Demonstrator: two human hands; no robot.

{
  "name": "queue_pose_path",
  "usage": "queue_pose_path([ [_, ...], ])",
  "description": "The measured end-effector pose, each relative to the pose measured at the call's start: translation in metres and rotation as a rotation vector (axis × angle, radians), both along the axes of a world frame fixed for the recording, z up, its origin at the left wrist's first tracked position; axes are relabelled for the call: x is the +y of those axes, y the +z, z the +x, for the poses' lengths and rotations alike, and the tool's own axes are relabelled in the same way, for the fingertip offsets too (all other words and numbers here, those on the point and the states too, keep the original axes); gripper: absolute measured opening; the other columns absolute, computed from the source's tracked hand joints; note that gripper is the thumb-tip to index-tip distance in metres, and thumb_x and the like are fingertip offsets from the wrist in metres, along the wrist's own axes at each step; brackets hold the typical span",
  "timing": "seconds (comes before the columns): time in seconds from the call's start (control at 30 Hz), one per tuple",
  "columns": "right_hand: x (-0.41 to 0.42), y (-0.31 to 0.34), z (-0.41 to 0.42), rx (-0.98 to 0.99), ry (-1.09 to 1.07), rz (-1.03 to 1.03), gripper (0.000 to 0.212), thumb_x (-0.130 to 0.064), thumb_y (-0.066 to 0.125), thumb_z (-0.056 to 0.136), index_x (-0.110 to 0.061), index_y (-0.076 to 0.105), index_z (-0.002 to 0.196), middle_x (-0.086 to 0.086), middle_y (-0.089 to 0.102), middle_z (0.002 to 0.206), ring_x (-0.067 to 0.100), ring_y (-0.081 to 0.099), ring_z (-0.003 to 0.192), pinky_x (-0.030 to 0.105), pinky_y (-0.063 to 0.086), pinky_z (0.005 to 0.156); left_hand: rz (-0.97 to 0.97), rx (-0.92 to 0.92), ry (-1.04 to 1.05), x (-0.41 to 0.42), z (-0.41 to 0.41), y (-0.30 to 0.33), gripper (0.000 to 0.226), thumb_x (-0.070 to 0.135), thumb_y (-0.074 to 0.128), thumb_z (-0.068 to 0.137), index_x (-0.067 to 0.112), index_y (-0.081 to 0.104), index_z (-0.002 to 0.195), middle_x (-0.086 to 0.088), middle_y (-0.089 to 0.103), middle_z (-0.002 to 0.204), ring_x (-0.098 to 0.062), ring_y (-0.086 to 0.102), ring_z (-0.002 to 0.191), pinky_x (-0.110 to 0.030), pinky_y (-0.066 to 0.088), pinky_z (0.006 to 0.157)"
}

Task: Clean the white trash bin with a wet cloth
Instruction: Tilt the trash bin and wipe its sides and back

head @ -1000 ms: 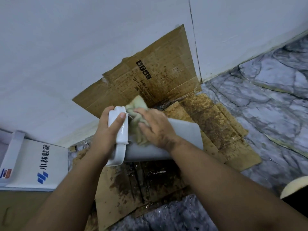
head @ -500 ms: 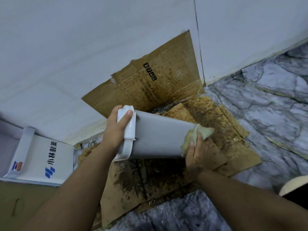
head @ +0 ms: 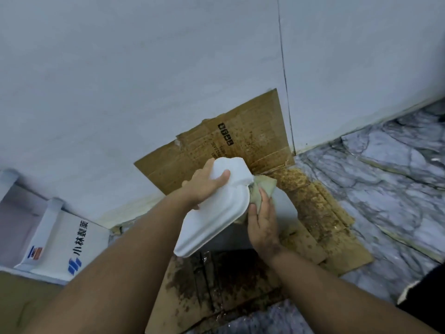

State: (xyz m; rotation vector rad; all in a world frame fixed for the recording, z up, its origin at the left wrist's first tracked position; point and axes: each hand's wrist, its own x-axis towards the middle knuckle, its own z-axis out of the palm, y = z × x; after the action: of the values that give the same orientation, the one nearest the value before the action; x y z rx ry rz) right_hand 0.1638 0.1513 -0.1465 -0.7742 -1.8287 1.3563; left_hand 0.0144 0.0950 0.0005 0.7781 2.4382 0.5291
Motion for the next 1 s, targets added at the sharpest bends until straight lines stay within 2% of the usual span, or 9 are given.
queue_pose_path([
  [0.1, 0.03, 0.008, 0.004, -0.03, 0.017, -0.221, 0.053, -0.045, 0.035, 0.105, -0.025, 0.029, 0.154, 0.002, 0.04, 0.154, 0.023, 0.04, 0.141, 0.03, 0.036, 0.111, -0.114, 0.293, -0.207, 0.001, -0.013, -0.003, 0.094, 0.089, 0.053, 0.072, 0.048, 0.019, 0.149, -0.002, 0.046, 0.147, -0.037, 0.039, 0.139, -0.062, 0.032, 0.109],
  [0.23, 0.046, 0.031, 0.011, 0.13, -0.193, -0.542, 0.054, -0.044, 0.036, 0.105, -0.024, 0.029, 0.155, -0.004, 0.038, 0.151, 0.017, 0.037, 0.14, 0.04, 0.034, 0.117, 0.133, 0.096, -0.192, 0.009, -0.02, -0.02, 0.087, 0.094, 0.063, 0.06, 0.057, 0.03, 0.132, 0.01, 0.053, 0.134, -0.024, 0.055, 0.121, -0.058, 0.048, 0.101],
  [0.3, 0.032, 0.044, 0.019, 0.169, -0.219, -0.488, 0.05, -0.035, 0.036, 0.107, -0.021, 0.029, 0.155, -0.009, 0.036, 0.145, 0.006, 0.034, 0.134, 0.025, 0.033, 0.113, 0.127, 0.127, -0.157, 0.019, -0.012, -0.026, 0.087, 0.096, 0.059, 0.06, 0.059, 0.027, 0.133, 0.01, 0.053, 0.132, -0.024, 0.054, 0.119, -0.056, 0.045, 0.099],
  [0.4, 0.014, 0.054, 0.029, 0.09, -0.184, -0.191, 0.043, -0.026, 0.044, 0.105, -0.02, 0.045, 0.147, -0.01, 0.046, 0.141, 0.001, 0.042, 0.128, 0.002, 0.033, 0.097, 0.037, 0.258, -0.144, 0.038, 0.004, -0.03, 0.093, 0.096, 0.052, 0.063, 0.056, 0.024, 0.142, 0.001, 0.051, 0.134, -0.031, 0.045, 0.125, -0.054, 0.035, 0.097],
  [0.47, 0.028, 0.053, 0.033, -0.028, -0.172, -0.018, 0.044, -0.027, 0.046, 0.104, -0.022, 0.045, 0.148, -0.005, 0.048, 0.14, 0.003, 0.042, 0.124, 0.009, 0.033, 0.099, 0.025, 0.28, -0.158, 0.045, 0.009, -0.031, 0.095, 0.097, 0.05, 0.061, 0.055, 0.024, 0.142, 0.0, 0.051, 0.132, -0.031, 0.044, 0.124, -0.056, 0.034, 0.098],
  [0.6, 0.083, 0.054, 0.045, -0.2, -0.011, -0.048, 0.052, -0.032, 0.043, 0.105, -0.02, 0.032, 0.155, 0.005, 0.04, 0.153, 0.019, 0.038, 0.139, 0.023, 0.03, 0.108, 0.127, 0.155, -0.258, 0.046, 0.007, -0.042, 0.1, 0.09, 0.065, 0.06, 0.055, 0.021, 0.142, 0.003, 0.052, 0.128, -0.027, 0.05, 0.119, -0.052, 0.045, 0.097],
  [0.77, 0.145, 0.066, 0.035, -0.312, 0.101, -0.119, 0.049, -0.024, 0.049, 0.102, -0.016, 0.042, 0.151, 0.002, 0.043, 0.154, 0.017, 0.04, 0.138, 0.016, 0.028, 0.101, 0.187, 0.128, -0.181, 0.054, 0.017, -0.051, 0.105, 0.085, 0.071, 0.058, 0.055, 0.018, 0.143, 0.0, 0.049, 0.129, -0.031, 0.049, 0.122, -0.057, 0.048, 0.097],
  [0.9, 0.158, 0.063, 0.02, -0.39, 0.133, -0.038, 0.055, -0.035, 0.05, 0.097, -0.017, 0.045, 0.148, 0.004, 0.048, 0.15, 0.023, 0.043, 0.139, 0.021, 0.029, 0.104, 0.169, 0.138, -0.086, 0.056, 0.016, -0.049, 0.103, 0.086, 0.068, 0.06, 0.056, 0.015, 0.144, -0.001, 0.046, 0.128, -0.031, 0.048, 0.121, -0.057, 0.05, 0.096],
  [1.0, 0.139, 0.066, 0.018, -0.3, 0.08, -0.05, 0.052, -0.03, 0.047, 0.101, -0.015, 0.04, 0.151, 0.006, 0.05, 0.145, 0.023, 0.046, 0.133, 0.016, 0.032, 0.103, 0.174, 0.121, -0.051, 0.051, 0.012, -0.049, 0.105, 0.088, 0.068, 0.059, 0.059, 0.015, 0.144, -0.001, 0.046, 0.131, -0.032, 0.048, 0.123, -0.058, 0.049, 0.096],
])
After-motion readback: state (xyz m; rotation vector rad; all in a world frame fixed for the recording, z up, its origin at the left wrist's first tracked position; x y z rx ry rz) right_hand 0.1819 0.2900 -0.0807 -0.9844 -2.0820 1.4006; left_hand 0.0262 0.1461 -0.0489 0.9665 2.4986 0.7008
